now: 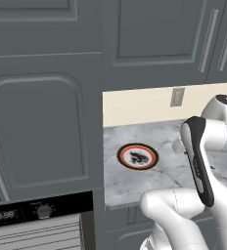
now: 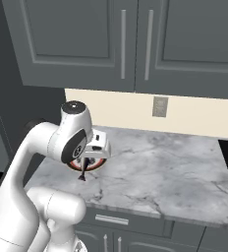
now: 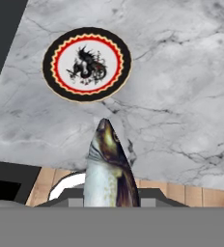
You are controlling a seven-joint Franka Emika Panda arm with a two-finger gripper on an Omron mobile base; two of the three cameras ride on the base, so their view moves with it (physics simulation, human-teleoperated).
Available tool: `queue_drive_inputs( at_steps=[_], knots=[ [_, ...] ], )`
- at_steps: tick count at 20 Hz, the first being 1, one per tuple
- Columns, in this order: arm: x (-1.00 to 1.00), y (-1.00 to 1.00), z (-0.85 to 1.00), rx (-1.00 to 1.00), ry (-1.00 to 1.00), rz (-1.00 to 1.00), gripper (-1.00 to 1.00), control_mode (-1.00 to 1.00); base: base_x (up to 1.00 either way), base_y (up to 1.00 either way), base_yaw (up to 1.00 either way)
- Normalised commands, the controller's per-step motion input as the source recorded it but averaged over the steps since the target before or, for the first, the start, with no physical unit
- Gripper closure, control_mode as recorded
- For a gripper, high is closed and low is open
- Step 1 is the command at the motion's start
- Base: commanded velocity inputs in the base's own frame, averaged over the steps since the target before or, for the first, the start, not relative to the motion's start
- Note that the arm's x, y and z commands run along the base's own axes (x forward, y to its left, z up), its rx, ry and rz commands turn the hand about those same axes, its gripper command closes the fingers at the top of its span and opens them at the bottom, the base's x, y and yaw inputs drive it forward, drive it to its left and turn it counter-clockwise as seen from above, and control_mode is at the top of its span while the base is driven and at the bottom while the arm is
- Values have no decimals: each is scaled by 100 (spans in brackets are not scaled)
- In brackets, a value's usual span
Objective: Take the fish from the oven and place it on the plate on the counter.
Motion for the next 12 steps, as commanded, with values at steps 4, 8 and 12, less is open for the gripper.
queue_drive_inputs(
  at_steps=[4,8,12],
  knots=[
    [0,36,-2,0,0,0,100,-100,0,0,0],
    [4,44,-8,0,0,0,100,-100,0,0,0],
    [1,39,-17,-2,0,0,100,-100,0,0,0]
  ],
)
